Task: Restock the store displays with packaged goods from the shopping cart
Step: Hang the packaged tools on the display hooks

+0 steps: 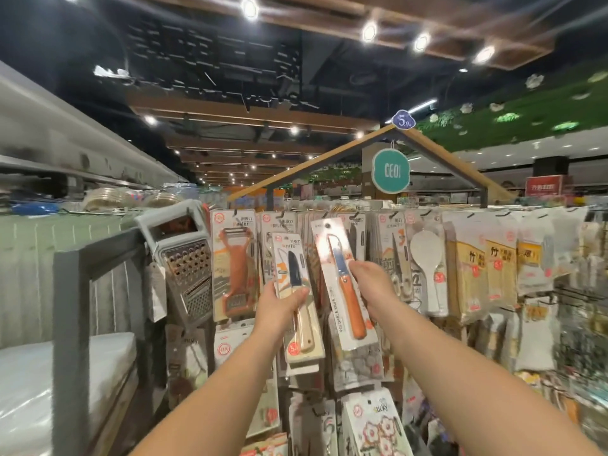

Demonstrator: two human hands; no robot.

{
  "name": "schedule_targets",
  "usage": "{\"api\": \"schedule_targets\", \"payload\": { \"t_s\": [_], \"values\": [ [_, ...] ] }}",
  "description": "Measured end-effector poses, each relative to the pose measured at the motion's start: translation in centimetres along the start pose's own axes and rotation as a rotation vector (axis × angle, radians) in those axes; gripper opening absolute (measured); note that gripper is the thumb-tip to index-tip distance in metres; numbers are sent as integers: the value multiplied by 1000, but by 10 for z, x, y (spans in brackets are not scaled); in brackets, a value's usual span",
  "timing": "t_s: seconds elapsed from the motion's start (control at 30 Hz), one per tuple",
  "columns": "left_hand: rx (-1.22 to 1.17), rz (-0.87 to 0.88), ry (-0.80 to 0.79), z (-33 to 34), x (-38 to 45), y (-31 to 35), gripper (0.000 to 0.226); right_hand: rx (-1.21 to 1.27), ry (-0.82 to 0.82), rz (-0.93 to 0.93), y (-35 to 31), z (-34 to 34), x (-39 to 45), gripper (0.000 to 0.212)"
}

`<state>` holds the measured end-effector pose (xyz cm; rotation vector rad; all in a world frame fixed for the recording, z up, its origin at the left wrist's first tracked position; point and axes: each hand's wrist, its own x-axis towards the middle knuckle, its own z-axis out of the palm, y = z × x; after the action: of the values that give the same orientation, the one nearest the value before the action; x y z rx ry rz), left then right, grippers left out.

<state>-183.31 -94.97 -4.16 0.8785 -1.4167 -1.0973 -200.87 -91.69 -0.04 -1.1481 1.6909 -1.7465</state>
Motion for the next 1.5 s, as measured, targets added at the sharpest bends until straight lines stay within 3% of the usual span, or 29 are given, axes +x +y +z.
{"api": "schedule_targets", "payload": {
  "t_s": [0.07, 0.17, 0.27, 0.47, 0.73, 0.93, 1.0, 1.13, 1.3, 1.5],
  "values": [
    [17, 18, 5, 1, 0, 17, 80, 1, 21, -29, -13, 4, 12, 31],
    [6, 40, -9, 1, 5, 25, 45, 26, 37, 0, -24, 8, 26, 28],
    [2, 58, -19, 0, 7, 25, 47, 46, 23, 57, -25, 11, 34, 23],
    [-29, 68, -22, -6, 9, 22, 27, 72, 63, 93, -29, 14, 45, 19],
    [-78, 61, -27, -2, 6, 23, 28, -69, 20, 104, -37, 11, 50, 26],
    [-163, 46, -31, -3, 1, 24, 23, -62, -106, -52, -26, 12, 19, 46],
    [-183, 43, -21, -4, 0, 25, 27, -40, -234, -47, -16, 8, -3, 33],
    [-237, 61, 4, -3, -2, 27, 13, -49, -487, -78, -1, 5, -51, 9],
    [-291, 21, 4, 5, -4, 23, 30, -20, -397, -69, 16, 12, -68, 27],
    [-264, -48, -20, 14, -7, 17, 43, -64, -323, -38, 29, 8, -73, 16]
  ]
}}
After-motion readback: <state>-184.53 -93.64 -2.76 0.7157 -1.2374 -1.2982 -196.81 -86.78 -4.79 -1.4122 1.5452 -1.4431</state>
